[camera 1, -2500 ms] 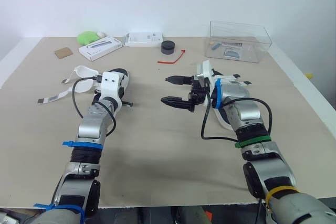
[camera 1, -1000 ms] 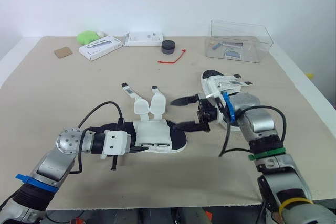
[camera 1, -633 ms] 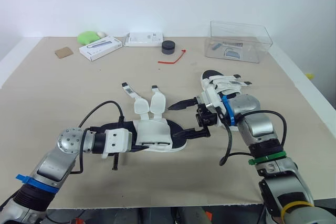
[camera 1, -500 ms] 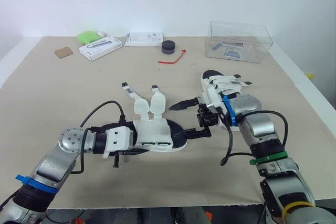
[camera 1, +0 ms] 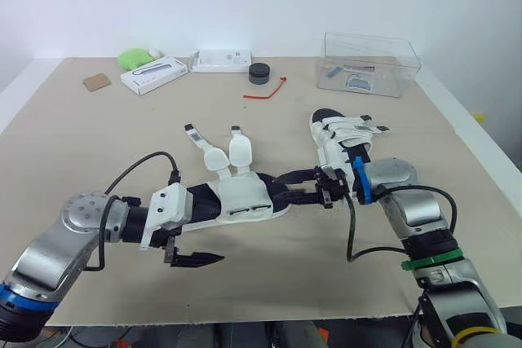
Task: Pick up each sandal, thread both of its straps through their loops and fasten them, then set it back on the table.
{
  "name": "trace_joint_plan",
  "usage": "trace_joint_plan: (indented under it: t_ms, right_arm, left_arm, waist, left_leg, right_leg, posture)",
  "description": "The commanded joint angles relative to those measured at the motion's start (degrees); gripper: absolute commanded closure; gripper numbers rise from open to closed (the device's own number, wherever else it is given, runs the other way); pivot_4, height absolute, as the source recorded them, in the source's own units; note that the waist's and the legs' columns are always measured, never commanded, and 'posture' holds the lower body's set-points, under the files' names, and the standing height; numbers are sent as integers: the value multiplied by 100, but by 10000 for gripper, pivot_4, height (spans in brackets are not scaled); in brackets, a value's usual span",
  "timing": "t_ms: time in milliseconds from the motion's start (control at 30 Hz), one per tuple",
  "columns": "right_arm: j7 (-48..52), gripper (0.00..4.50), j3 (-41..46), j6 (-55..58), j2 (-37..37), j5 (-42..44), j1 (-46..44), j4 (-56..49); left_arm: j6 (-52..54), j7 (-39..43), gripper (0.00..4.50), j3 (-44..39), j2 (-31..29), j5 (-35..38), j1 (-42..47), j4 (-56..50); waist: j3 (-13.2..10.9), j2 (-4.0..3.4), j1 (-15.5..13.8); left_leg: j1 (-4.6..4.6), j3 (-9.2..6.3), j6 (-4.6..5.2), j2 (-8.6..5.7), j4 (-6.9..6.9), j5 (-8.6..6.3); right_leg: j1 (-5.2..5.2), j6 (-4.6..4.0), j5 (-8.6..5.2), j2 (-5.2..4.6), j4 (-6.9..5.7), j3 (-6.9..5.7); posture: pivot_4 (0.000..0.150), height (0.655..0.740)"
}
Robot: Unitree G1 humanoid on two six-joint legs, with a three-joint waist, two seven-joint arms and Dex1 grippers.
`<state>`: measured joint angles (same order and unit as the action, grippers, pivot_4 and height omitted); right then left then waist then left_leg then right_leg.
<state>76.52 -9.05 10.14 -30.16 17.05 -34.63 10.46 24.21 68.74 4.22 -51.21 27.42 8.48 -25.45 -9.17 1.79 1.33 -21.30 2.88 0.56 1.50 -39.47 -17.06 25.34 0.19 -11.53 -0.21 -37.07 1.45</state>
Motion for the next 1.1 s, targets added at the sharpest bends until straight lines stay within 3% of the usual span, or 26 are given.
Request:
trace_joint_plan:
  t_ms: [33, 200, 433, 767, 1100]
  right_arm:
    - [-183, 44272, -15, -438, 112, -240, -303, 400]
    - [-411, 44272, -158, -733, 332, -589, -612, 987]
    - [-239, 44272, -613, -260, 266, -728, -219, 498]
    - [-475, 44272, -783, -168, 307, -977, -78, 417]
    - [-513, 44272, -799, -384, 312, -1058, -28, 409]
  left_arm:
    - [78, 190, 0, -178, -254, 109, -88, -117]
    - [642, 224, 0, -566, -364, 599, 253, 298]
    - [1369, -451, 0, -1032, 37, 1027, 1044, 928]
    - [1647, -1370, 0, -733, 506, 514, 1350, 1390]
    - [3241, -2134, 0, -810, 1162, 729, 2250, 2822]
  waist:
    - [-1, -1, -1]
    - [-2, -2, -3]
    - [-1, -1, -10]
    - [0, 2, -1]
    - [3, 9, 6]
  left_leg:
    - [0, 1, 0, 2, 0, 0]
    - [0, 4, -1, 2, -1, 0]
    - [-3, 1, 2, 2, -1, -2]
    - [2, 2, 1, 0, -1, -5]
    - [9, 2, -7, 2, -6, 1]
  right_leg:
    - [0, -1, 0, 2, 0, 0]
    - [1, -3, -1, 3, -1, 4]
    - [1, -2, -3, 0, -1, 2]
    - [0, -4, -2, -1, -8, 3]
    - [-4, -5, 0, 6, -13, 7]
  posture:
    - [1500, 7400]
    - [1500, 7400]
    - [1500, 7400]
    - [1500, 7400]
    - [1500, 7400]
